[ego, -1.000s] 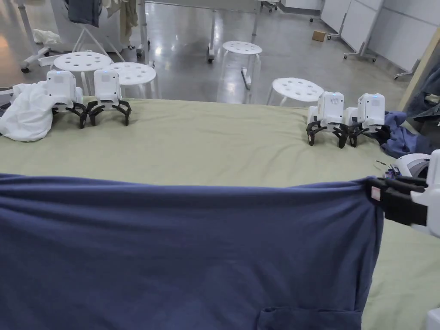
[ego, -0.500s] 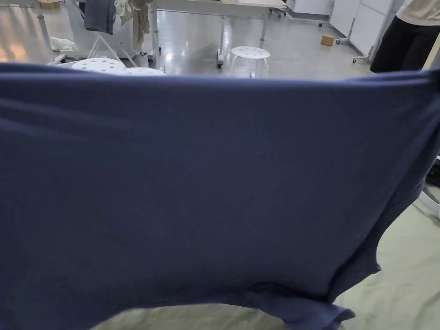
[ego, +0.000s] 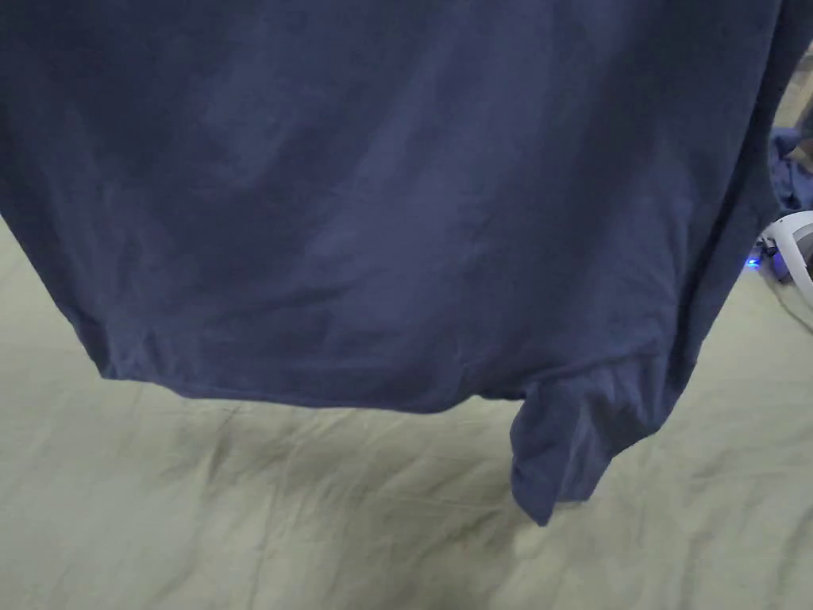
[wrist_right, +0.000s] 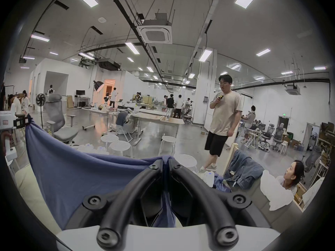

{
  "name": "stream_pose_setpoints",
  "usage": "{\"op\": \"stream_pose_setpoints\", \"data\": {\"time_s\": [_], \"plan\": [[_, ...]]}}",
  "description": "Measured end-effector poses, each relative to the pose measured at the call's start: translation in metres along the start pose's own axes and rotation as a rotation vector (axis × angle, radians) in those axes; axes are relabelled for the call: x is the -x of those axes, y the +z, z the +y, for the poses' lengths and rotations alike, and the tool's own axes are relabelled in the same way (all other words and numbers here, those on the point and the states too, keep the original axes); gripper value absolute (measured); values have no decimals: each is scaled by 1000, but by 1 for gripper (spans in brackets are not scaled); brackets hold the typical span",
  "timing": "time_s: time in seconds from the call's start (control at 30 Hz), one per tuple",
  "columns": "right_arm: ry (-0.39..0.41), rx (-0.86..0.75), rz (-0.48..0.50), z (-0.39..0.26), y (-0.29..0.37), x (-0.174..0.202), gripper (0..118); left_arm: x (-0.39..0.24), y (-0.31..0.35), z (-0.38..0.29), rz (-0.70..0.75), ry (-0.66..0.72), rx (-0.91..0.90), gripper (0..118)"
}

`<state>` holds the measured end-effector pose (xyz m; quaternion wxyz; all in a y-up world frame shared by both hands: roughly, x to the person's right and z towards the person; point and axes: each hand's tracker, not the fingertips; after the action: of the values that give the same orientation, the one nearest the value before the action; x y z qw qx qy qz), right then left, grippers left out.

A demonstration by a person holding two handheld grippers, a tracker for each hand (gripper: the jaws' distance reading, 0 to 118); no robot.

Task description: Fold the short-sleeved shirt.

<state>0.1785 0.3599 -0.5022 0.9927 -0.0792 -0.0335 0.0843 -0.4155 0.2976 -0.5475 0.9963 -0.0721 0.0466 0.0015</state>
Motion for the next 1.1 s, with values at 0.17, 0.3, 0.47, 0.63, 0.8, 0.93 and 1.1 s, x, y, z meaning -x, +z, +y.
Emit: {"op": "stream_pose_setpoints", "data": {"time_s": [0.17, 0.3, 0.47, 0.63, 0.8, 0.93, 1.1], "plan": [[11, -54, -46, 33, -60, 7, 7, -15, -51, 27, 39, 57, -11, 0], [5, -106, -76, 43, -80, 11, 7, -27, -58, 36, 50, 51, -53, 0], [-25, -147, -64, 21, -79, 16, 7, -28, -62, 19, 64, 42, -88, 0], [-33, -90, -16, -42, -63, 23, 7, -27, -47, -34, 66, -14, -57, 0], [29, 80, 33, -146, -25, 42, 7, -26, -14, -127, 39, -90, 82, 0], [-4, 272, 85, -249, 17, 54, 7, -18, 21, -221, 23, -98, 239, 0], [-85, 480, 117, -364, 82, 65, 7, -4, 74, -325, 2, -91, 431, 0]]}}
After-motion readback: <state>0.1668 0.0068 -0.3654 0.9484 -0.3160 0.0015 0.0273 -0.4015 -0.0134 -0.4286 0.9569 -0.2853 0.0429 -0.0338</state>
